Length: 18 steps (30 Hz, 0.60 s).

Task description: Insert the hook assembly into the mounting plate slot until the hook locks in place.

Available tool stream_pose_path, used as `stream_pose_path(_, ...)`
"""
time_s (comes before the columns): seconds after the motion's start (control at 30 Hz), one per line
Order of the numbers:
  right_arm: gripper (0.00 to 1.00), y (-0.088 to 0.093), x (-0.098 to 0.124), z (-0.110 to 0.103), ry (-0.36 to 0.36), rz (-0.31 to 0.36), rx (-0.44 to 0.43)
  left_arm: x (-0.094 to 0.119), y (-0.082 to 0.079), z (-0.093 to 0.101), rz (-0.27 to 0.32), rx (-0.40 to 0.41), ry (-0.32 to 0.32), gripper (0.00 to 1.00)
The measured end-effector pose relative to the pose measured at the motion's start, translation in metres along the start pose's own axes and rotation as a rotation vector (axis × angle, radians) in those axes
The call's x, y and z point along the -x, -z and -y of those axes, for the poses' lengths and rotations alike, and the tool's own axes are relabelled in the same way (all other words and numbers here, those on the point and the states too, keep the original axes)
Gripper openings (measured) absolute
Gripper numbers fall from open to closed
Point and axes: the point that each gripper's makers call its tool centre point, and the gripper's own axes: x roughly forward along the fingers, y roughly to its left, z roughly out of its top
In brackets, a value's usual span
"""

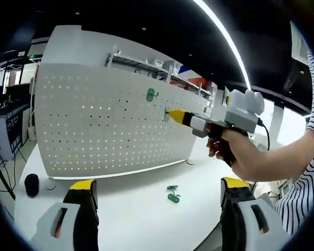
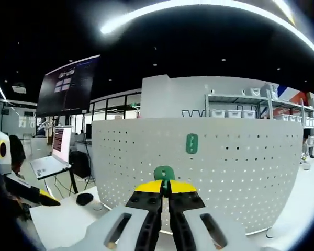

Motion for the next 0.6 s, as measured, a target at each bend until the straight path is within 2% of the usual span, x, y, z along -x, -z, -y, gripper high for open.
stream_pose_path(0.23, 0.00, 0.000, -0.021, 0.018, 0.038, 0.003, 0.013, -0.002, 0.002, -0.006, -0.007, 0.008, -0.012, 1.00)
stream_pose_path(0.6, 0.00, -0.017, -0.050, 0.046, 0.111, 0.058, 0.020, -0.006, 0.008, -0.015, -0.026, 0.030, -0.028, 1.00)
